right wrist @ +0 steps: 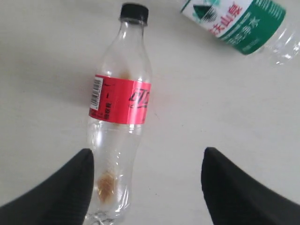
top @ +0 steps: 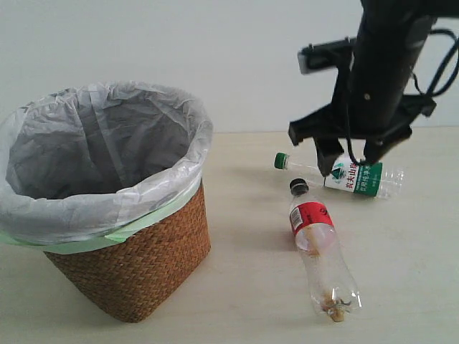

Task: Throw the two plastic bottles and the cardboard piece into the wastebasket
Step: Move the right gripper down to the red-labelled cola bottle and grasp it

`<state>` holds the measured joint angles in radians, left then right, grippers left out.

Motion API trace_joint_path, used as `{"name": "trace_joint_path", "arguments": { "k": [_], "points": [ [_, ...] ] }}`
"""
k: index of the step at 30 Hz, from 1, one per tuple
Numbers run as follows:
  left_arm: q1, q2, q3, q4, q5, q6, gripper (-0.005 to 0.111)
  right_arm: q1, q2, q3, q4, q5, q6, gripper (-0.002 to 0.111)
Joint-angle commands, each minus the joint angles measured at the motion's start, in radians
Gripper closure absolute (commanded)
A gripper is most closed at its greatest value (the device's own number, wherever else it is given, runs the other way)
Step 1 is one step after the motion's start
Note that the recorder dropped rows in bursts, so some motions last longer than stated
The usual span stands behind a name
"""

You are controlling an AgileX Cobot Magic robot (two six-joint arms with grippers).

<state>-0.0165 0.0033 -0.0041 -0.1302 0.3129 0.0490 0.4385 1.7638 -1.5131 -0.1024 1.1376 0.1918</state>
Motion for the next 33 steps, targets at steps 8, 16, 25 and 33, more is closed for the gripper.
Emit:
{"name": "trace_joint_path", "arguments": {
  "k": [8, 16, 25, 33],
  "points": [
    [0.001, -0.003, 0.004, 0.003, -0.003, -0.005, 0.103, -0.021, -0.007, 0.364, 0.123, -0.428, -0.046, 0.050],
    [0.001, -0.003, 0.004, 0.003, -0.003, -0.005, 0.103, -0.021, -0.007, 0.457, 0.149, -0.541, -0.046, 0.050],
    [0.001, -0.003, 0.004, 0.003, -0.003, -0.005, 0.103, -0.021, 0.043, 0.504, 0.237, -0.643, -0.077, 0.050],
    [0.001, -0.003, 0.004, 0.003, -0.003, -0.005, 0.103, -0.021, 0.143, 0.504, 0.310, -0.719, -0.143, 0.052]
  ]
}}
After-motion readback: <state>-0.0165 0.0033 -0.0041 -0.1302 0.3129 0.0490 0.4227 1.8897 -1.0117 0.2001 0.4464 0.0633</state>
